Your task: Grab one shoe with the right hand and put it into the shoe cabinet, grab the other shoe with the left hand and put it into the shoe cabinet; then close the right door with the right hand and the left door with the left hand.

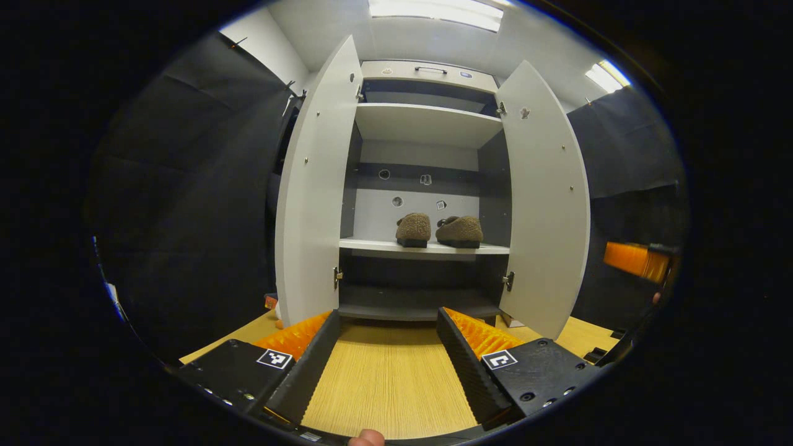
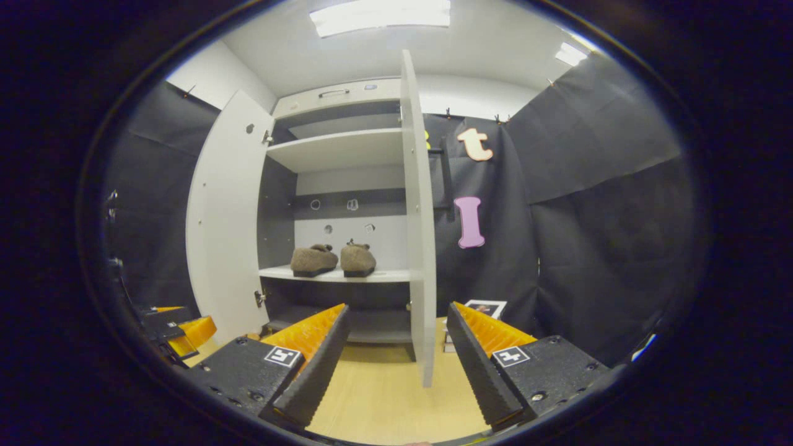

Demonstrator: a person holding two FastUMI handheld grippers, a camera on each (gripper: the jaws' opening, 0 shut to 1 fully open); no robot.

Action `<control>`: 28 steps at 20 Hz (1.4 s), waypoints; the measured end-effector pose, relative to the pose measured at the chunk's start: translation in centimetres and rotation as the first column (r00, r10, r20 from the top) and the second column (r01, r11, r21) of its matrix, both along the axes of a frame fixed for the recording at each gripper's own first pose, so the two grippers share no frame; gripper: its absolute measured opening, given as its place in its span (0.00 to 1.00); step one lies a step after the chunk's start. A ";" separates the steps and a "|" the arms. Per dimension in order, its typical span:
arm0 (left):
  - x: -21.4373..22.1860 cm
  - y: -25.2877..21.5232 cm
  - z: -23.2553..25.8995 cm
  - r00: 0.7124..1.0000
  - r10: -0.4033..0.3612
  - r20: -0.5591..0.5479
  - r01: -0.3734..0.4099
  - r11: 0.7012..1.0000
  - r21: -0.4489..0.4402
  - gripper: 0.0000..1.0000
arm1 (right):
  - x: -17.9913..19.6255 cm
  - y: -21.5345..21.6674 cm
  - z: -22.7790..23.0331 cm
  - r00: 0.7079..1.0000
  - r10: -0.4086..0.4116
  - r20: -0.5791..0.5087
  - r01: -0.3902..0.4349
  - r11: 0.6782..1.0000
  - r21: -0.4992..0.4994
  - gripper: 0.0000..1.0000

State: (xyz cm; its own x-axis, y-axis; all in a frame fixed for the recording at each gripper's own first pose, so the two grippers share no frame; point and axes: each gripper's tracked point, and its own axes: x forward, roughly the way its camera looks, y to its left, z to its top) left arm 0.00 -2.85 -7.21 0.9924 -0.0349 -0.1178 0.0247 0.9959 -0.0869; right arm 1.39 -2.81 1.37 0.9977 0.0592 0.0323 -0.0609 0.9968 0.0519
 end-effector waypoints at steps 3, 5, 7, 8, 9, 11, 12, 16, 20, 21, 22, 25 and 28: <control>0.0 -0.2 0.2 1.000 -0.003 0.004 0.003 1.000 -0.003 0.95 | 1.8 -4.0 5.7 0.998 -0.025 0.061 0.025 1.000 0.006 0.98; -0.2 -0.3 0.2 1.000 -0.006 0.002 0.006 1.000 0.003 0.95 | 3.9 -6.9 8.8 0.993 -0.065 0.095 0.065 0.998 0.008 0.99; -0.4 -0.5 0.3 1.000 -0.012 0.002 0.012 1.000 0.013 0.95 | 6.2 -8.8 11.0 0.992 -0.075 0.100 0.074 0.997 0.010 0.98; -0.5 -0.5 0.3 1.000 -0.015 0.002 0.015 1.000 0.019 0.95 | 7.5 -9.4 12.1 0.992 -0.072 0.102 0.071 0.997 0.010 0.98; -0.6 -0.5 0.4 1.000 -0.016 0.005 0.016 1.000 0.025 0.95 | 8.7 -10.2 12.8 0.992 -0.077 0.102 0.077 0.997 0.002 0.98; -0.6 -0.4 0.5 1.000 -0.010 0.004 0.010 0.999 0.034 0.95 | 11.2 -12.0 13.7 0.991 -0.099 0.094 0.100 0.995 -0.003 0.98; -0.7 -0.4 0.5 1.000 -0.009 0.002 0.009 0.999 0.033 0.95 | 12.3 -12.5 14.0 0.990 -0.105 0.090 0.105 0.994 0.001 0.98; -0.6 -0.5 0.4 1.000 -0.010 -0.008 0.010 0.999 0.047 0.95 | 15.6 -12.4 12.6 0.994 -0.107 0.032 0.107 0.994 0.006 0.99; -0.3 0.0 0.6 1.000 0.007 -0.006 -0.007 0.999 0.052 0.95 | 15.8 -11.8 12.7 0.995 -0.092 0.050 0.091 0.995 0.029 0.89; -0.2 0.0 0.5 1.000 0.007 -0.009 -0.007 0.999 0.047 0.95 | 15.8 -11.7 12.7 0.995 -0.092 0.047 0.091 0.996 0.027 0.94; -0.1 0.1 0.5 1.000 0.010 -0.009 -0.009 0.999 0.045 0.95 | 15.7 -11.4 12.5 0.995 -0.086 0.042 0.085 0.996 0.018 0.94; 0.0 0.5 0.6 1.000 0.019 -0.002 -0.019 0.999 0.042 0.95 | 15.4 -9.4 12.8 0.998 -0.056 0.038 0.055 0.998 0.007 0.94; 0.1 0.9 0.6 1.000 0.027 0.003 -0.027 0.998 0.049 0.95 | 15.3 -5.1 12.8 0.999 0.040 0.036 -0.040 0.999 -0.001 0.94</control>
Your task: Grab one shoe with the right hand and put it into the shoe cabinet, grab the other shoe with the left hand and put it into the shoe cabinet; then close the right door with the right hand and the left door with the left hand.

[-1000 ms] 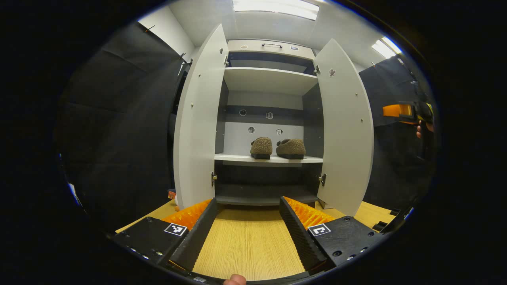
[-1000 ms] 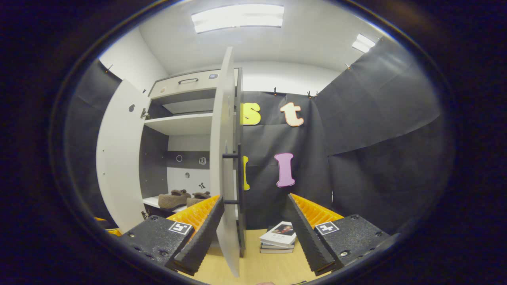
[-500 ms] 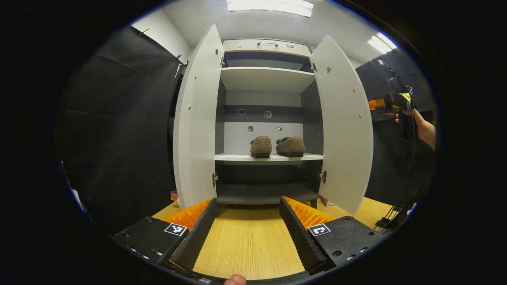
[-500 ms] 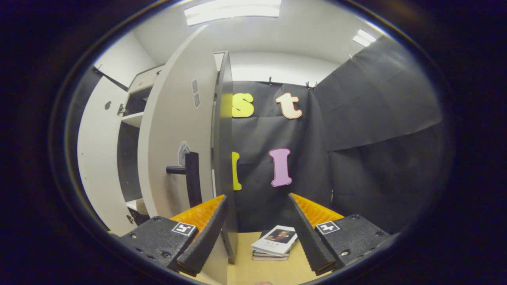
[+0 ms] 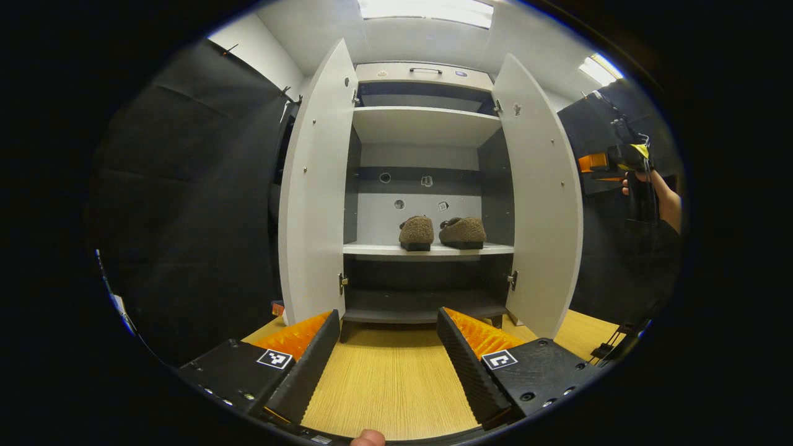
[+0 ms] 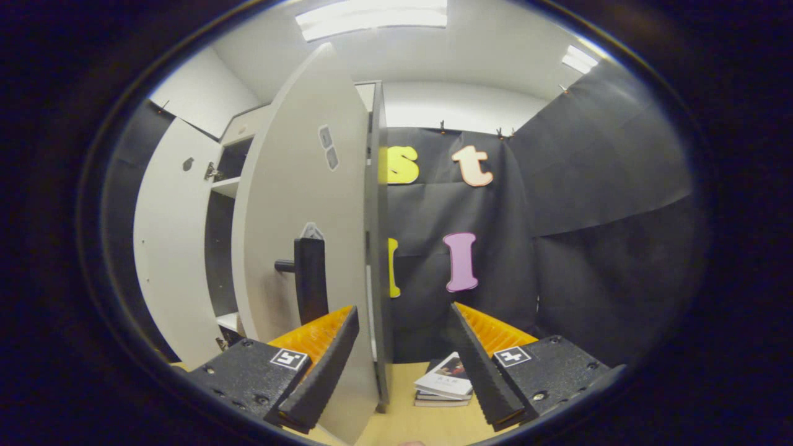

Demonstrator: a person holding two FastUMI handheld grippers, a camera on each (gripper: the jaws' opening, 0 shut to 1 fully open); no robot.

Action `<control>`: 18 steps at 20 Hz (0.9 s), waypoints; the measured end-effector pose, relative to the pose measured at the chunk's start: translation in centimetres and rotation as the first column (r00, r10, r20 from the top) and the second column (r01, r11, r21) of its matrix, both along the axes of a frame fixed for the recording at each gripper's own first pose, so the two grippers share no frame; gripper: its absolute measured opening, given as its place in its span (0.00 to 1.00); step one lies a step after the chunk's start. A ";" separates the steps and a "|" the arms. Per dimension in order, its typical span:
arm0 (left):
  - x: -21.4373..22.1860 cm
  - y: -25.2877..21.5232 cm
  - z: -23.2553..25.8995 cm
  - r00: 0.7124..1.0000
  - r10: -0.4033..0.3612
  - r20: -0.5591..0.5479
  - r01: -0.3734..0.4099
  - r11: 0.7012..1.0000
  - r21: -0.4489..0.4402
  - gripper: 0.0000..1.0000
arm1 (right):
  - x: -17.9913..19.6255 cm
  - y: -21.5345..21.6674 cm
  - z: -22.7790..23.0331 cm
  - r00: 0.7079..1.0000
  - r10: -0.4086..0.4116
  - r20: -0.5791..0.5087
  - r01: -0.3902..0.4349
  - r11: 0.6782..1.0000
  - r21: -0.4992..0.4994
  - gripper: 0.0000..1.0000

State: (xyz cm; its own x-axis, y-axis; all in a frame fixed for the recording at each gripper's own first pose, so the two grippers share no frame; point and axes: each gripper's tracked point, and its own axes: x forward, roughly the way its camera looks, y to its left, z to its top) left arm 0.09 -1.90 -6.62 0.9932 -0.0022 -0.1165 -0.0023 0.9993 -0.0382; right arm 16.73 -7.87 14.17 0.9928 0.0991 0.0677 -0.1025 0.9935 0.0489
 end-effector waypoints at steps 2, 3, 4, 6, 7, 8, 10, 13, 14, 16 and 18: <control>0.0 0.4 0.0 1.000 0.010 -0.002 -0.010 1.000 0.005 0.95 | 0.6 2.8 0.0 0.999 0.049 0.001 -0.049 0.999 -0.016 0.94; 0.0 0.8 -0.2 1.000 0.017 -0.004 -0.017 1.000 0.009 0.95 | 1.0 3.9 0.1 0.998 0.064 0.007 -0.064 0.998 -0.027 0.91; -0.1 1.2 -0.4 1.000 0.024 -0.008 -0.024 1.000 0.011 0.95 | 1.9 5.0 0.0 0.997 0.075 0.011 -0.074 0.997 -0.031 0.94; -0.2 1.7 -0.5 0.999 0.036 -0.013 -0.036 0.999 0.015 0.95 | 2.6 7.4 -0.1 0.993 0.116 0.010 -0.115 0.993 -0.018 0.94; -0.2 2.1 -0.5 0.999 0.042 -0.013 -0.041 0.999 0.017 0.95 | 3.3 9.0 -0.2 0.990 0.140 0.007 -0.140 0.990 -0.004 0.94; -0.1 2.3 -0.4 0.999 0.044 -0.012 -0.044 0.999 0.019 0.95 | 4.0 10.5 -0.3 0.987 0.161 0.006 -0.161 0.987 0.006 0.95; 0.2 2.4 -0.5 0.999 0.043 -0.011 -0.043 0.999 0.020 0.95 | 5.4 12.6 -0.6 0.983 0.182 0.004 -0.182 0.983 -0.001 0.95; 0.1 2.0 -0.4 0.999 0.036 -0.013 -0.036 0.999 0.008 0.95 | 6.0 13.2 0.0 0.988 0.155 0.023 -0.154 0.988 -0.032 0.96; 0.1 1.9 -0.3 0.999 0.036 -0.015 -0.036 0.999 0.004 0.95 | 5.6 13.1 0.3 0.987 0.155 0.034 -0.154 0.988 -0.033 0.96; 0.1 1.9 -0.4 0.999 0.034 -0.019 -0.034 0.999 0.001 0.95 | 4.5 12.8 0.7 0.986 0.160 0.045 -0.159 0.987 -0.023 0.96; -0.1 1.5 -0.4 0.999 0.026 -0.019 -0.026 1.000 0.005 0.95 | 2.7 12.2 0.8 0.986 0.155 0.059 -0.154 0.988 -0.012 0.96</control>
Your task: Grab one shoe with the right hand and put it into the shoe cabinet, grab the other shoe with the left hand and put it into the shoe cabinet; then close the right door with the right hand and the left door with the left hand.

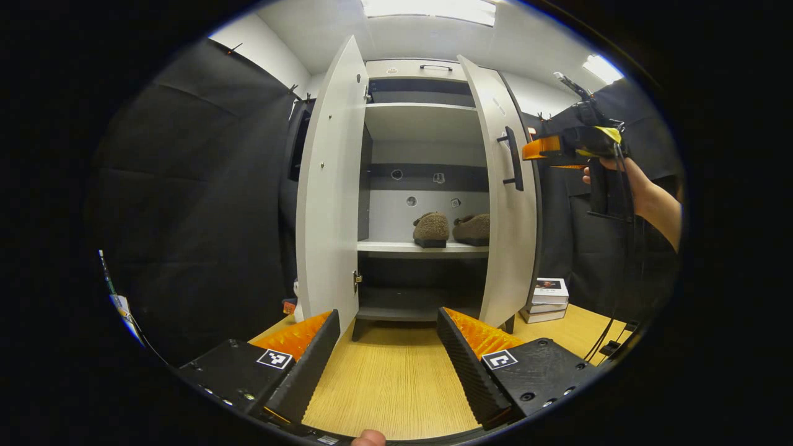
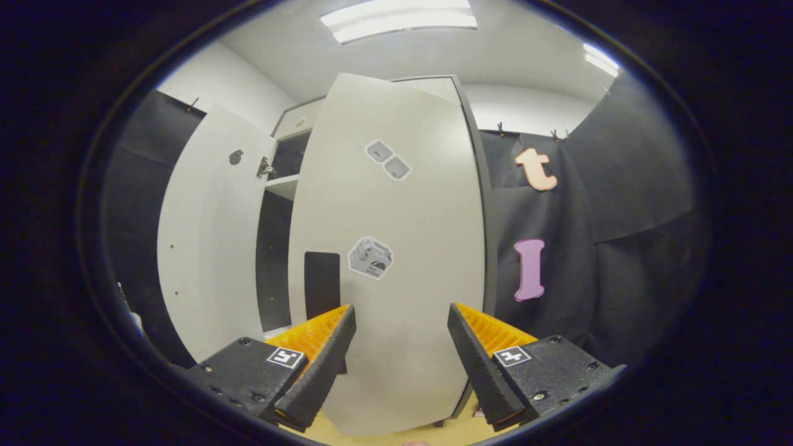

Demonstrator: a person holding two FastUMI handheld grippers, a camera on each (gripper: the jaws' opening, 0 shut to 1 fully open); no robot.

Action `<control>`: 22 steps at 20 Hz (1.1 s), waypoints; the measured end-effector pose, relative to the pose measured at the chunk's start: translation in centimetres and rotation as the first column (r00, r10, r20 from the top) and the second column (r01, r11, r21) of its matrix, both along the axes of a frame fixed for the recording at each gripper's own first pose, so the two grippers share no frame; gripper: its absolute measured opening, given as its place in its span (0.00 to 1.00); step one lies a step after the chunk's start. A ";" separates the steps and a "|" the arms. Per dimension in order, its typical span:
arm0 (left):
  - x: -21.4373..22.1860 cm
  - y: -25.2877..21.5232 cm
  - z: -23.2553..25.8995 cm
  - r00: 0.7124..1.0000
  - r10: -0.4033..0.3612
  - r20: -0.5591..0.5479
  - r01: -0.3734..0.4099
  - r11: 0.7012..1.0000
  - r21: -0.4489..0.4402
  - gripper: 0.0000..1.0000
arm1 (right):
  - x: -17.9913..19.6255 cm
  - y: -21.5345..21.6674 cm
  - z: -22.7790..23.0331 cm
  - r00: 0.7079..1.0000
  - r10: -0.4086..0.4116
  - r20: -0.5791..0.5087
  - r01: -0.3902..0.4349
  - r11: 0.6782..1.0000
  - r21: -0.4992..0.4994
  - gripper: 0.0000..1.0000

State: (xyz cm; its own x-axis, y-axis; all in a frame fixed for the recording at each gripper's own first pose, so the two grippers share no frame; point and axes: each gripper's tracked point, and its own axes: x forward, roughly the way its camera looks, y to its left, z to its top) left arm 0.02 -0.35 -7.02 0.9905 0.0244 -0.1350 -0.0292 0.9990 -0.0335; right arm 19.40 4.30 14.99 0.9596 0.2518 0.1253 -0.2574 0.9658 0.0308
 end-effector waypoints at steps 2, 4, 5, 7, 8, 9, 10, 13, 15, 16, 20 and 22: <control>0.0 -0.3 0.0 1.000 -0.006 0.001 0.006 1.000 0.018 0.95 | -2.2 -0.7 -0.6 1.000 -0.017 0.011 0.016 1.000 0.008 0.96; -0.2 -0.9 -0.2 1.000 -0.023 -0.005 0.023 1.000 0.009 0.95 | -4.2 -1.0 -1.6 0.999 -0.034 0.010 0.034 0.999 0.015 0.96; -0.3 -1.2 -0.3 0.999 -0.032 -0.007 0.032 0.999 0.002 0.95 | -5.3 -0.9 -2.3 0.999 -0.035 0.007 0.035 0.999 0.019 0.96; -0.3 -1.6 -0.2 0.999 -0.044 -0.009 0.044 0.999 -0.006 0.95 | -7.2 -0.7 -3.8 0.999 -0.040 -0.003 0.040 0.999 0.019 0.96; -0.4 -1.9 -0.2 0.999 -0.052 -0.008 0.052 0.999 -0.011 0.95 | -8.1 -0.6 -4.7 0.999 -0.047 -0.007 0.047 0.999 0.014 0.96; -0.5 -2.4 -0.1 0.998 -0.062 -0.006 0.062 0.998 -0.015 0.95 | -9.2 -0.6 -5.6 0.999 -0.052 -0.009 0.052 0.999 0.013 0.96; -0.6 -2.8 -0.1 0.997 -0.076 -0.007 0.076 0.997 -0.017 0.95 | -10.2 -0.4 -6.5 0.998 -0.057 -0.010 0.057 0.998 0.016 0.96; -0.7 -3.6 0.2 0.995 -0.102 -0.004 0.102 0.995 -0.011 0.95 | -12.7 -0.3 -10.0 0.995 -0.092 -0.030 0.092 0.996 0.007 0.96; -0.7 -4.0 0.4 0.994 -0.112 0.001 0.112 0.994 -0.015 0.95 | -14.2 0.2 -11.9 0.994 -0.095 -0.055 0.097 0.995 0.024 0.96; -0.8 -4.2 0.5 0.993 -0.118 0.002 0.118 0.993 -0.020 0.95 | -14.9 0.6 -12.6 0.994 -0.091 -0.065 0.094 0.994 0.049 0.96; -0.6 -4.8 1.2 0.990 -0.137 0.014 0.138 0.990 -0.024 0.95 | -16.7 -0.2 -15.7 0.985 -0.129 -0.113 0.139 0.987 0.085 0.94; -0.7 -4.8 1.7 0.990 -0.136 0.031 0.137 0.990 -0.021 0.95 | -17.6 -1.5 -17.4 0.976 -0.181 -0.122 0.192 0.978 0.085 0.96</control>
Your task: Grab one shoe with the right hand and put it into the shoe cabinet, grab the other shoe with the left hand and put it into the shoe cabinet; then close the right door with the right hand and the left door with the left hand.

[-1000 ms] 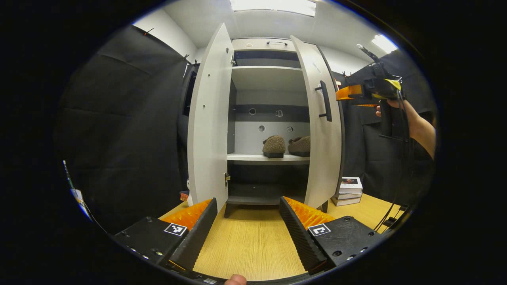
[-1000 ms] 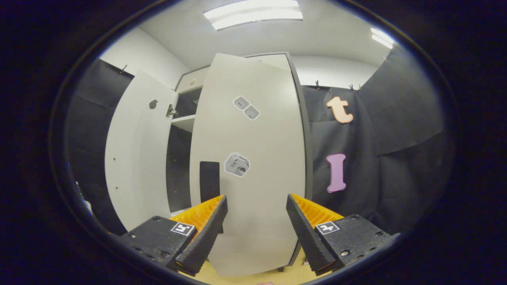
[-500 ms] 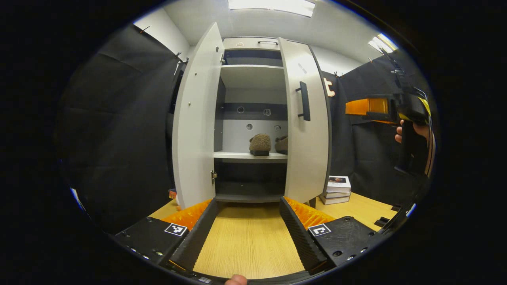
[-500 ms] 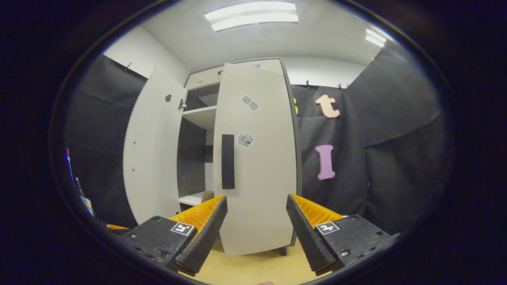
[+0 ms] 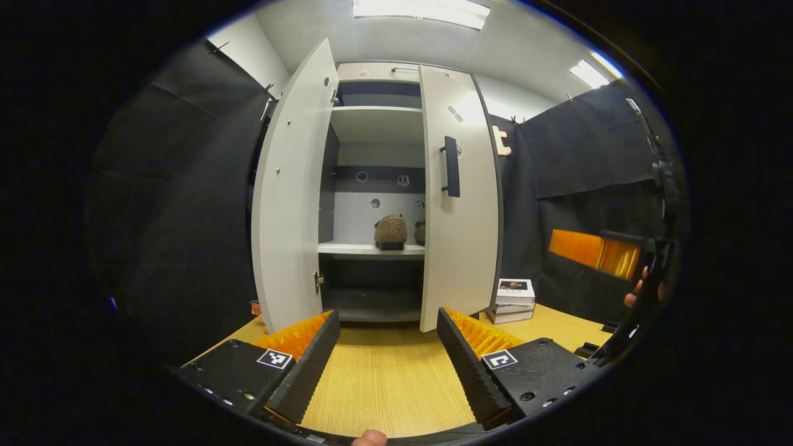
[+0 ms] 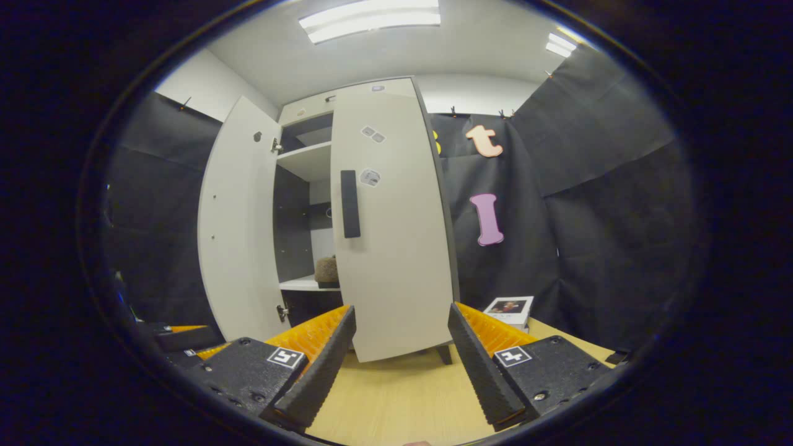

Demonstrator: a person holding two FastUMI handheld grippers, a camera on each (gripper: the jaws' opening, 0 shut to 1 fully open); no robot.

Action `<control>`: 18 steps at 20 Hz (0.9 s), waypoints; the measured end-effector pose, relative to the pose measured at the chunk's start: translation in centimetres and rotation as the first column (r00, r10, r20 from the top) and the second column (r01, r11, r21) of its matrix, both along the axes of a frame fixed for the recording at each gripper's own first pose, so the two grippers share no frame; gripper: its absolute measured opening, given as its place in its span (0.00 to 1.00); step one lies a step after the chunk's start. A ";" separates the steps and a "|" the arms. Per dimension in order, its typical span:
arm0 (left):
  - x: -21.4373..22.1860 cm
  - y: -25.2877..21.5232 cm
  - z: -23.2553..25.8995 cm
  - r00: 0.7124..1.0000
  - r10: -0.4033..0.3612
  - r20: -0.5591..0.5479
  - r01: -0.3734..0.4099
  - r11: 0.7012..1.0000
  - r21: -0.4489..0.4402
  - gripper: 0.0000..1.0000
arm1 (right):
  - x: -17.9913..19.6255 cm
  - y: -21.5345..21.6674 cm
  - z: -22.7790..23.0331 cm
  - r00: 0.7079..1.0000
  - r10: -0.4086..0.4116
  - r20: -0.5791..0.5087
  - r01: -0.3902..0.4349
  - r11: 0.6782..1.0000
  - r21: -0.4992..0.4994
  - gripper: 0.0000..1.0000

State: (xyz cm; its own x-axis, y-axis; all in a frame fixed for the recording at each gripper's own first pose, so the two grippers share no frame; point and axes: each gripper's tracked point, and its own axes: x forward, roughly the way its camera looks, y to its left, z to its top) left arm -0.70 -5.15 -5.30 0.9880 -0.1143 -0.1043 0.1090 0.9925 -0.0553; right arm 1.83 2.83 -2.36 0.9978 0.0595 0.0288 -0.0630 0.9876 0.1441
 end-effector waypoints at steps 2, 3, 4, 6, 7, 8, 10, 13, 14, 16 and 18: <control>0.0 0.0 0.3 1.000 0.000 0.008 0.000 1.000 -0.004 0.95 | -0.7 -0.8 -1.5 0.999 -0.025 -0.027 0.025 1.000 -0.006 0.96; -0.1 0.1 0.6 1.000 0.002 0.012 -0.002 1.000 -0.008 0.95 | -0.8 -1.3 -1.9 0.999 -0.038 -0.037 0.037 0.999 -0.013 0.96; -0.1 0.1 0.9 1.000 0.005 0.018 -0.005 1.000 -0.011 0.95 | -1.0 -1.7 -1.7 0.998 -0.049 -0.033 0.049 0.999 -0.016 0.94; 0.1 0.7 1.7 0.999 0.019 0.028 -0.018 1.000 -0.018 0.95 | -0.9 -2.2 -1.4 0.998 -0.062 -0.027 0.061 0.998 -0.013 0.96; 0.3 1.1 2.4 0.999 0.026 0.040 -0.024 0.999 -0.032 0.95 | -0.8 -2.1 -1.4 0.998 -0.060 -0.027 0.060 0.998 -0.010 0.94; 0.4 1.5 3.5 0.998 0.035 0.058 -0.032 0.998 -0.050 0.95 | -0.8 -2.1 -1.4 0.998 -0.058 -0.025 0.058 0.998 -0.008 0.96; 0.5 3.0 5.4 0.994 0.068 0.089 -0.061 0.995 -0.078 0.95 | -0.7 -2.0 -1.5 0.998 -0.054 -0.028 0.053 0.998 -0.016 0.96; 1.1 7.1 8.9 0.975 0.163 0.149 -0.147 0.983 -0.113 0.95 | -0.5 -1.3 -1.6 0.999 -0.028 -0.036 0.027 0.999 -0.021 0.96; 1.3 8.7 9.7 0.967 0.194 0.162 -0.177 0.978 -0.112 0.95 | -0.4 -1.1 -1.7 0.999 -0.019 -0.038 0.018 1.000 -0.019 0.96; 2.3 12.0 10.7 0.950 0.253 0.185 -0.240 0.967 -0.089 0.95 | -0.4 -0.6 -1.8 0.999 -0.006 -0.040 0.005 1.000 -0.021 0.96; 3.3 15.5 11.6 0.928 0.309 0.207 -0.304 0.951 -0.054 0.95 | -0.3 -0.2 -2.0 0.999 0.009 -0.044 -0.010 1.000 -0.024 0.96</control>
